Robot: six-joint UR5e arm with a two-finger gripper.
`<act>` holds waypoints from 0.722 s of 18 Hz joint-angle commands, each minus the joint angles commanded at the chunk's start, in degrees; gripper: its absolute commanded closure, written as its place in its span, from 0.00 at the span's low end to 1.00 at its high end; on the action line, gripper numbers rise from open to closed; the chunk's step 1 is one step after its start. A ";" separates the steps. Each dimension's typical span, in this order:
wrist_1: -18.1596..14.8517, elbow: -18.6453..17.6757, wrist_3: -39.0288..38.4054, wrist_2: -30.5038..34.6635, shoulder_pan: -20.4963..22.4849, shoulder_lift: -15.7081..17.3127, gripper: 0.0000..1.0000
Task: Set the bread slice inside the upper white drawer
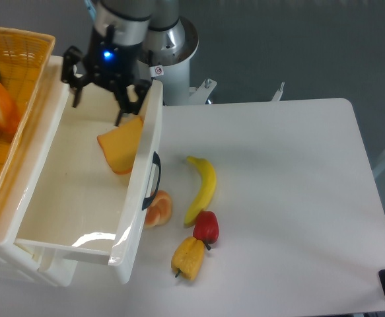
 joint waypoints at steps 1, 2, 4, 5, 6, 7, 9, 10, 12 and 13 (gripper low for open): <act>0.62 0.00 0.62 0.09 0.27 -0.17 0.12; 1.58 0.00 0.63 0.17 0.80 -0.70 0.09; 3.43 0.17 0.63 0.09 2.73 -1.58 0.00; 4.57 0.17 0.80 0.17 3.17 -2.10 0.00; 5.89 0.26 1.15 0.44 3.26 -2.37 0.00; 7.12 0.26 1.50 1.31 3.44 -3.24 0.00; 8.53 0.70 1.86 6.65 3.26 -4.30 0.00; 8.45 1.14 2.38 10.33 3.00 -5.44 0.00; 8.53 0.88 5.97 16.76 1.95 -6.24 0.00; 8.45 0.88 7.99 19.05 1.77 -6.85 0.00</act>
